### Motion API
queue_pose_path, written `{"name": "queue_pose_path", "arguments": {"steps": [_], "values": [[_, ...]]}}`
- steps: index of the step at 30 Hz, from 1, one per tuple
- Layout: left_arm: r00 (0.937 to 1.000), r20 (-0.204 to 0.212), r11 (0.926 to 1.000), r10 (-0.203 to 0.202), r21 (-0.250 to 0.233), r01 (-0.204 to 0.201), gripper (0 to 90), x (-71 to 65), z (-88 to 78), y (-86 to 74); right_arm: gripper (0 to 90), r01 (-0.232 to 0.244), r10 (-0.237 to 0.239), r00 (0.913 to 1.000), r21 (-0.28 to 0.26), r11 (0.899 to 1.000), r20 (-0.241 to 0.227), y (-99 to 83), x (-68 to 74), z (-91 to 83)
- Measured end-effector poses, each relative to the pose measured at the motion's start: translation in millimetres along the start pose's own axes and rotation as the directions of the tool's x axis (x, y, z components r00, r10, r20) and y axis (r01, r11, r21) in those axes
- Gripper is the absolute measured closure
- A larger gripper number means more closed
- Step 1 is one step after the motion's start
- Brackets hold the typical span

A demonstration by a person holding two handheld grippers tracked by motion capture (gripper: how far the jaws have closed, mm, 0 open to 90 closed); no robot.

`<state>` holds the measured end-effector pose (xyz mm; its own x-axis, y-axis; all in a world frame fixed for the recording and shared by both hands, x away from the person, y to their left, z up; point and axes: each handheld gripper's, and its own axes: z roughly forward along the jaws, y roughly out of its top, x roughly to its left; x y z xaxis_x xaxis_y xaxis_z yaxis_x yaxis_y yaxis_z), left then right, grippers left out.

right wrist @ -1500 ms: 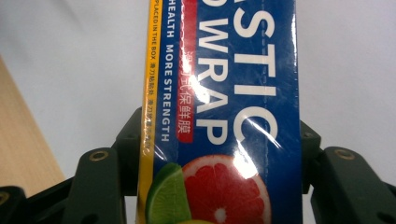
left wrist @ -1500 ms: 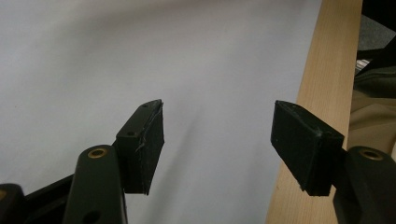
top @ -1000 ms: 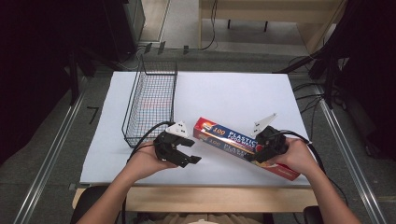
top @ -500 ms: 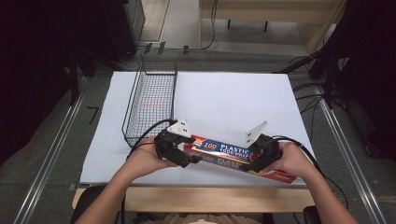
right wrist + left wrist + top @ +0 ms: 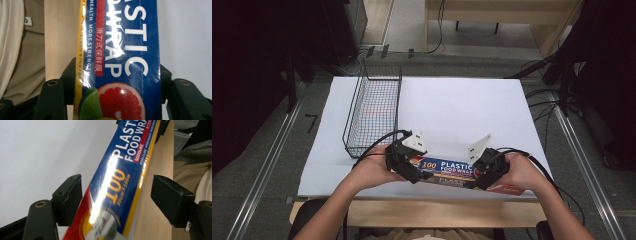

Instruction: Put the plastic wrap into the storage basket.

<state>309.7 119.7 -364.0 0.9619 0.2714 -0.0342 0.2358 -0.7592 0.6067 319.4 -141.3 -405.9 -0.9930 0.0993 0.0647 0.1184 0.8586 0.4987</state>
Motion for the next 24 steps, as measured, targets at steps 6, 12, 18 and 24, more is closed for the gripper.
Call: {"name": "queue_pose_path", "arguments": {"steps": [6,12,18,24], "values": [[0.9988,0.019,0.9970,0.046,0.062,-0.047,24.6,-3.5,14.4,5.2,41.6,0.024,-0.024,0.9997,0.005,1.000,0.001,10.9,4.4,0.6],[0.9952,0.020,0.9895,0.096,0.107,-0.097,23.8,-9.4,25.4,7.6,41.5,0.048,-0.048,0.9989,0.004,0.999,-0.002,14.4,6.6,1.6],[0.9939,0.024,0.9814,0.107,0.158,-0.110,28.3,-11.3,35.3,10.6,41.5,0.062,-0.063,0.9978,0.016,0.998,0.021,19.6,8.5,3.8],[0.9921,0.038,0.9757,0.119,0.180,-0.124,30.6,-15.0,41.4,12.0,41.5,0.083,-0.084,0.9959,0.028,0.996,0.035,25.8,12.5,5.3]]}}
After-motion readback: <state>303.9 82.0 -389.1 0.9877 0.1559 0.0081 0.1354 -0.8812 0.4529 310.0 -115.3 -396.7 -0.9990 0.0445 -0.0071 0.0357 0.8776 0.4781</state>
